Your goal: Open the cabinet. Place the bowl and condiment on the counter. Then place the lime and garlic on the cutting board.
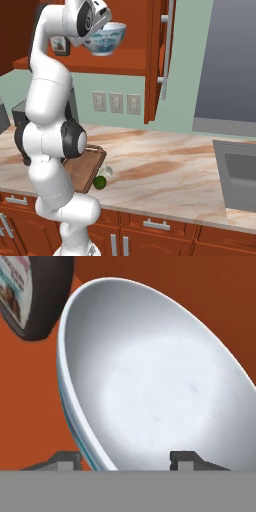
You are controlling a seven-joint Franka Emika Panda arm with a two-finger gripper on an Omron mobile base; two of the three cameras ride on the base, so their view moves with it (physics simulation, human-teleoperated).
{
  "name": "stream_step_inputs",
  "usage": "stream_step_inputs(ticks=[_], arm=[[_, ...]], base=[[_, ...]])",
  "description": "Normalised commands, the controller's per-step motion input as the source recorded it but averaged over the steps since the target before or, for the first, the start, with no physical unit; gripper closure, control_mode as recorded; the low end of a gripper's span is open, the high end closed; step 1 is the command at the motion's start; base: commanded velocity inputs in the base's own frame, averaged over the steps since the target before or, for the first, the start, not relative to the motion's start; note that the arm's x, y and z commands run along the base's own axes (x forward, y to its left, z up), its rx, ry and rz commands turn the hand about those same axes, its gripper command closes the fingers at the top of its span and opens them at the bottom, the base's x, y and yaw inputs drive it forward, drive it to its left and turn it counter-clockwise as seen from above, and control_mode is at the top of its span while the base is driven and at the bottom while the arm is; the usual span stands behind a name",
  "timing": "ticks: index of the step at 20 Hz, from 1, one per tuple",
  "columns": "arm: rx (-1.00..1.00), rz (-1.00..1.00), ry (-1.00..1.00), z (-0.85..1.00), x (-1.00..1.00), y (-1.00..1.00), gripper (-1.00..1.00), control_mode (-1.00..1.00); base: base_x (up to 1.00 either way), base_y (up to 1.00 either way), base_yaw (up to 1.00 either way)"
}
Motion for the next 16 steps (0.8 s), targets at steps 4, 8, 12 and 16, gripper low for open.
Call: stream_step_inputs(ticks=[4, 8, 12, 16], arm=[[0.00, 0.00, 0.01, 0.30, -0.28, -0.03, 1.00, -1.00], [0.00, 0.00, 0.01, 0.19, -0.46, -0.06, 1.00, -1.00], [0.00, 0.00, 0.00, 0.10, -0.62, -0.07, 1.00, -1.00], [0.00, 0.00, -0.06, 0.03, -0.79, -0.11, 1.00, -1.00]], base=[[0.00, 0.00, 0.00], [0.00, 0.00, 0.00], [0.00, 0.00, 0.00], [0.00, 0.00, 0.00]])
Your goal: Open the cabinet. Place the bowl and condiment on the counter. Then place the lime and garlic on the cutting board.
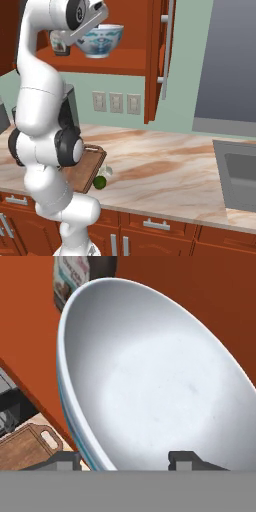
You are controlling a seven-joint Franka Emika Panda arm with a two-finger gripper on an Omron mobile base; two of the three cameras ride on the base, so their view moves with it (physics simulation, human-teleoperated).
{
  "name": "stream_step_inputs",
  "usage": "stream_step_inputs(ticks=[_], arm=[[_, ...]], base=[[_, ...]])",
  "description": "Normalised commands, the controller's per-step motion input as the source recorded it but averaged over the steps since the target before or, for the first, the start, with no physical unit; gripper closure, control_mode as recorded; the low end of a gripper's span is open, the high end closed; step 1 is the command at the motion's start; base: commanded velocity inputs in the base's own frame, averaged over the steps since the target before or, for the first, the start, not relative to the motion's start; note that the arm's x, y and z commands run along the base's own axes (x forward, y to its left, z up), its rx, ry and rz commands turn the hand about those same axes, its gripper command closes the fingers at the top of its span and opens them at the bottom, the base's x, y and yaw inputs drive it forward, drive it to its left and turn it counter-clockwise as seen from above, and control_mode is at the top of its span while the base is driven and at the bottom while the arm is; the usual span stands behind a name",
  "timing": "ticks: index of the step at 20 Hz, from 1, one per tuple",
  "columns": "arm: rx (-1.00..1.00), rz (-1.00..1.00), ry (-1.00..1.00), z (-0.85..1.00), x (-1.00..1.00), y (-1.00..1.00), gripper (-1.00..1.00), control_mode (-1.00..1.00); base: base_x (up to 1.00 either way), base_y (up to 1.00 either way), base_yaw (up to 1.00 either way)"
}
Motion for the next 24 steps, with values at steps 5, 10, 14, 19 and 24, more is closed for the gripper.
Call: stream_step_inputs(ticks=[5, 10, 14, 19, 24], arm=[[0.00, 0.00, -0.13, 0.00, -0.97, -0.16, 1.00, -1.00], [0.00, 0.00, -0.15, 0.00, -1.00, -0.18, 1.00, -1.00], [0.00, 0.00, -0.14, -0.07, -0.97, -0.18, 1.00, -1.00], [-0.01, 0.00, -0.08, -0.16, -0.84, -0.14, 1.00, -1.00], [-0.04, 0.00, -0.01, -0.19, -0.71, -0.06, 1.00, -1.00]], base=[[0.00, 0.00, 0.00], [0.00, 0.00, 0.00], [0.00, 0.00, 0.00], [0.00, 0.00, 0.00], [0.00, 0.00, 0.00]])
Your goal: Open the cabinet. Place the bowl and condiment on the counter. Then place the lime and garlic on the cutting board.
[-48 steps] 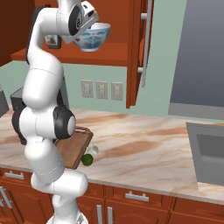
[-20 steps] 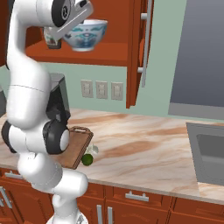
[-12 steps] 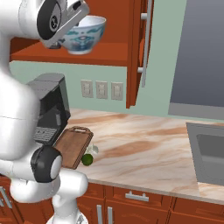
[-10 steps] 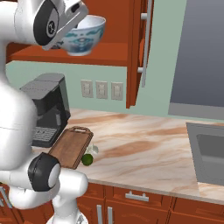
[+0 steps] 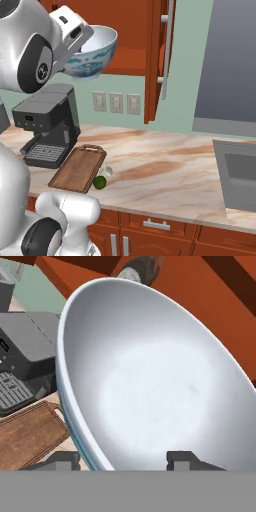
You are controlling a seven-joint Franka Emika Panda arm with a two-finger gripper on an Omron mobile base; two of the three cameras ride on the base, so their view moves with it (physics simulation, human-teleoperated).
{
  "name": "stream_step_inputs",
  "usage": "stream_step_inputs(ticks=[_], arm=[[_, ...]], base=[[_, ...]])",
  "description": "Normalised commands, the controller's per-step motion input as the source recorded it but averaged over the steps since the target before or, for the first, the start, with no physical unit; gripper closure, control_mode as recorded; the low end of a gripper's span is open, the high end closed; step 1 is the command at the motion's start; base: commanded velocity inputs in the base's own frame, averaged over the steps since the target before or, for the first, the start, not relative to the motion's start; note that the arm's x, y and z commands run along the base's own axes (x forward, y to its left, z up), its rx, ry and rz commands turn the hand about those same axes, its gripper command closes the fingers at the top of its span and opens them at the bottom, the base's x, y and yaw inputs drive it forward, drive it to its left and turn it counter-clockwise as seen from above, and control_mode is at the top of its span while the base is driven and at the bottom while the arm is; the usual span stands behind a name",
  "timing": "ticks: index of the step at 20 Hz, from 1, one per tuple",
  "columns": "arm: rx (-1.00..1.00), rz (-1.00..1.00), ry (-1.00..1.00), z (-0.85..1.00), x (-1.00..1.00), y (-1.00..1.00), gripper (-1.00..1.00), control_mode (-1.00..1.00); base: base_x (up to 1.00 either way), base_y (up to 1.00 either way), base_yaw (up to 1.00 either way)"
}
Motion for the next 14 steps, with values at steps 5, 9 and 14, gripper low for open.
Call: stream_step_inputs(ticks=[5, 9, 14], arm=[[-0.07, 0.00, 0.00, -0.25, -0.64, -0.01, 1.00, -1.00], [-0.09, 0.01, 0.01, -0.37, -0.42, 0.00, 1.00, -1.00], [-0.05, 0.02, -0.01, -0.24, -0.09, -0.03, 1.00, -1.00]], base=[[0.00, 0.00, 0.00], [0.00, 0.00, 0.00], [0.00, 0.00, 0.00]])
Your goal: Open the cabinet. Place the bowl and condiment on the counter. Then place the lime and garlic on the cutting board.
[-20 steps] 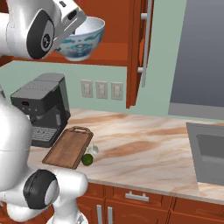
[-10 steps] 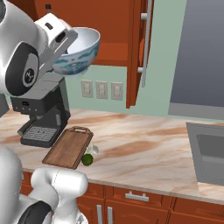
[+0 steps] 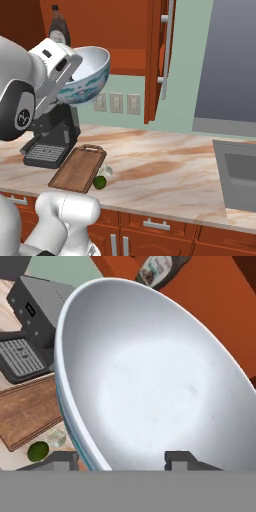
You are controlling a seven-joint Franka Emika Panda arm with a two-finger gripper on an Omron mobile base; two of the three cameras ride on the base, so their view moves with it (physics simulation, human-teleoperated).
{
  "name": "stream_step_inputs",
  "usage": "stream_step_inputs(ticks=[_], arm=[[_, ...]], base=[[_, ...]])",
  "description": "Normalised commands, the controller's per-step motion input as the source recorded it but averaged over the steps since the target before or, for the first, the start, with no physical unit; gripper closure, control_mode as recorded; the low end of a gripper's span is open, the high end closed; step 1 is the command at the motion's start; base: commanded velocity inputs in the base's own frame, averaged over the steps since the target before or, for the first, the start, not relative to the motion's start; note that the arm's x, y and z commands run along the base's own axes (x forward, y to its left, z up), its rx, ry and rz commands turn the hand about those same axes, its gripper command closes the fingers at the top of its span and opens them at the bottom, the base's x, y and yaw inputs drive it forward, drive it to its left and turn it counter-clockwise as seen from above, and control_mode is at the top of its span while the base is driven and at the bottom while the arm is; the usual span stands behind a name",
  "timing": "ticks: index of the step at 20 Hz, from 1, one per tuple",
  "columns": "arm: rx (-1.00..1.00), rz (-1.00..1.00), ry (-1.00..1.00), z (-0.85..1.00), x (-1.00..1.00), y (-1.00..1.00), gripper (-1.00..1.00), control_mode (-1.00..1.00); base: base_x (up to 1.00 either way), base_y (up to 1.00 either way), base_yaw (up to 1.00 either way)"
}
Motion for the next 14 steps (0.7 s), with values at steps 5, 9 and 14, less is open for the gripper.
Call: stream_step_inputs(ticks=[5, 9, 14], arm=[[-0.04, 0.01, 0.01, -0.30, 0.00, -0.03, 1.00, -1.00], [-0.04, 0.01, 0.02, -0.38, 0.00, -0.09, 1.00, -1.00], [-0.03, 0.00, 0.03, -0.41, -0.01, -0.13, 1.00, -1.00]], base=[[0.00, 0.00, 0.00], [0.00, 0.00, 0.00], [0.00, 0.00, 0.00]])
